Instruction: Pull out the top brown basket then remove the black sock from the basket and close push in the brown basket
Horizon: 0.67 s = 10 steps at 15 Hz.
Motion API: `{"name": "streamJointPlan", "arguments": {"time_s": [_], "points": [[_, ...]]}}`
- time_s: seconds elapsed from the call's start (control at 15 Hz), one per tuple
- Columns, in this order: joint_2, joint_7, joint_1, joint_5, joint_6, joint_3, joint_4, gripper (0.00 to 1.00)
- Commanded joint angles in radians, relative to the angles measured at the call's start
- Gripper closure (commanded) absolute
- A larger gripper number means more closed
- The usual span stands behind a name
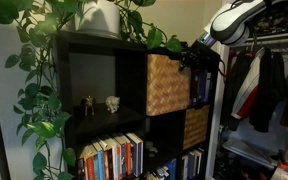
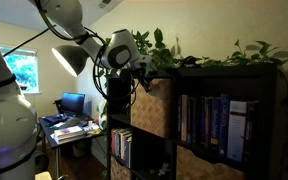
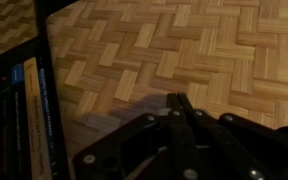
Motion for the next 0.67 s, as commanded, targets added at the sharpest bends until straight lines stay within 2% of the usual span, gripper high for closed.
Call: {"name": "streamJointPlan", "arguments": {"time_s": [0.0, 0.2, 0.27, 0.33, 0.4, 0.6], "points": [[0.066, -0.068, 0.042, 0.041, 0.039, -0.04, 0.053, 0.96], [0.077, -0.097, 0.052, 0.05, 0.024, -0.056, 0.073, 0.96], [0.062, -0.099, 0.052, 0.047, -0.031, -0.057, 0.081, 0.96], [0.048, -0.086, 0.033, 0.023, -0.086, -0.049, 0.087, 0.71], [0.023, -0.079, 0.028, 0.017, -0.165, -0.049, 0.097, 0.69], [-0.009, -0.047, 0.011, -0.002, -0.375, -0.045, 0.161, 0.51]]}}
